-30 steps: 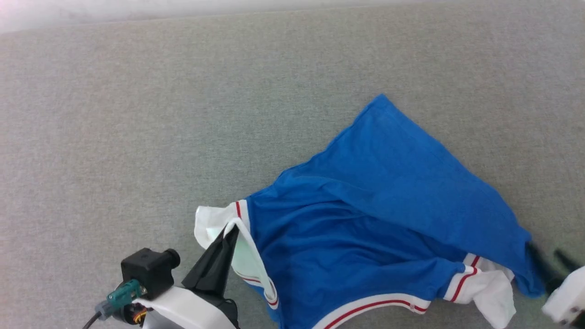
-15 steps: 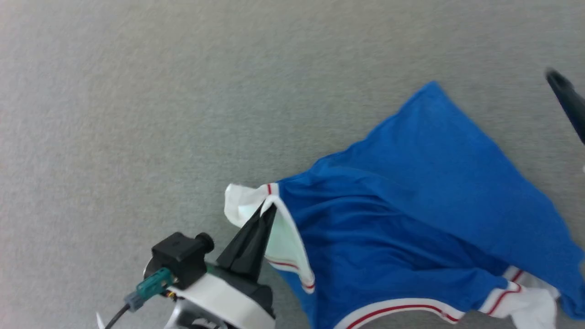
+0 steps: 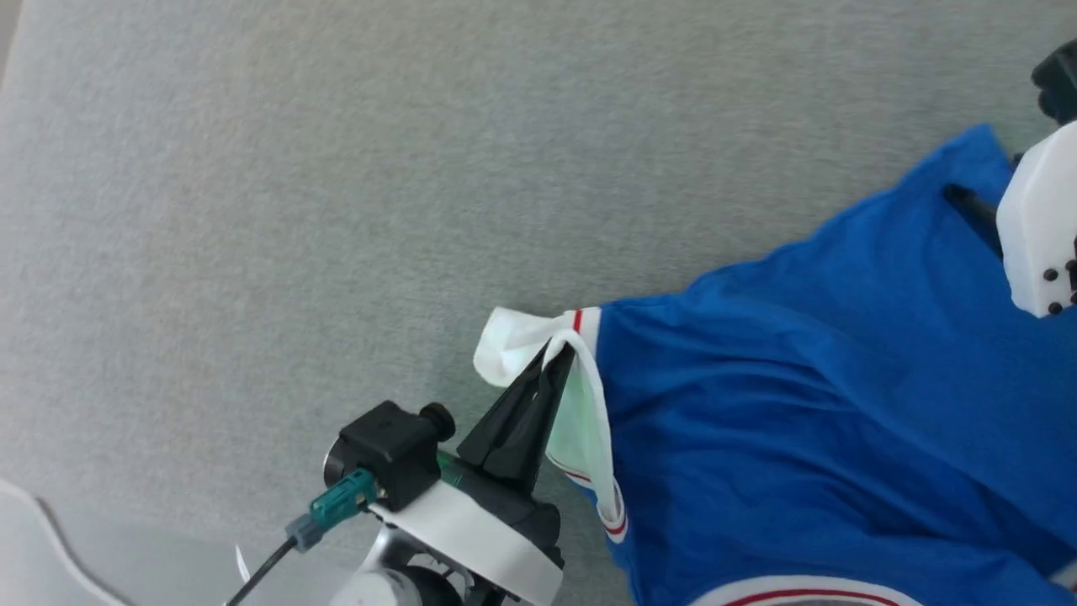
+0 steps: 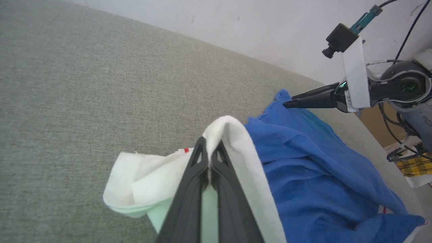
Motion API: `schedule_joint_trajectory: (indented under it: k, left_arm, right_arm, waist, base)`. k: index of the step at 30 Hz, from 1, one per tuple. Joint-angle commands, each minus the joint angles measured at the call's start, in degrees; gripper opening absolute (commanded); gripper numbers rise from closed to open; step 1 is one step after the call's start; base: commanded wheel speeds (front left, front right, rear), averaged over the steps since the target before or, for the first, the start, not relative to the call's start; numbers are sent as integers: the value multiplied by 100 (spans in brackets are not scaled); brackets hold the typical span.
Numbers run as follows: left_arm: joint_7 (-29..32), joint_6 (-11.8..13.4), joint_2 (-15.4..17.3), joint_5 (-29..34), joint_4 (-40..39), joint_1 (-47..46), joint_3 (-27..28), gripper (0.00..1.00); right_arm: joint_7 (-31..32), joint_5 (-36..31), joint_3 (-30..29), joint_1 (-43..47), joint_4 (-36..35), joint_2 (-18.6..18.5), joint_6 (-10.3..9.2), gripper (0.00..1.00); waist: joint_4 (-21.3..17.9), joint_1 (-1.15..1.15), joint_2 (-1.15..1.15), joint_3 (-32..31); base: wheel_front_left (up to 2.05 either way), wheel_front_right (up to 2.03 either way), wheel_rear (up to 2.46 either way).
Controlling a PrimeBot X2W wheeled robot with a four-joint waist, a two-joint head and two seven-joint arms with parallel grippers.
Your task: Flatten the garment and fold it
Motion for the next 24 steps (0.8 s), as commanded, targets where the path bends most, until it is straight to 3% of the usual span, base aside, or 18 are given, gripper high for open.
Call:
schedule_joint_trajectory:
  k: [1, 3, 4, 5, 6, 11, 24]
  left_arm:
    - [-50, -44, -32, 39, 33, -90, -12, 0]
    - [-72, -52, -39, 21, 63, -102, -11, 0]
    - [-80, -55, -39, 15, 76, -110, -9, 0]
    - [-86, -54, -39, 8, 90, -116, -4, 0]
    - [-98, -53, -43, -8, 98, -119, 8, 0]
    - [-135, -51, 71, -9, 83, -165, 129, 0]
    - [-41, 266, 507, 261, 320, -1161, 963, 0]
  right_arm:
    - [26, 87, 60, 38, 75, -62, -5, 100]
    - [61, 178, 174, 81, 148, -142, -5, 100]
    - [62, 201, 198, 94, 194, -177, -5, 64]
    - [65, 221, 215, 107, 244, -199, -5, 11]
    - [84, 253, 251, 121, 277, -221, -5, 0]
    - [-327, 364, 159, 42, 220, -97, -5, 0]
    - [-2485, 318, -1082, 300, 19, 994, -5, 0]
  waist:
    - [259, -1, 0, 234]
    - [278, -1, 0, 243]
    - [280, -1, 0, 244]
    - [276, -1, 0, 240]
    - [264, -1, 0, 229]
    - [45, -1, 0, 16]
    - [-825, -1, 0, -1497]
  base:
    - [0, 0, 0]
    - [0, 0, 0]
    - [0, 0, 0]
    - [0, 0, 0]
    - [0, 0, 0]
    - [0, 0, 0]
    - [0, 0, 0]
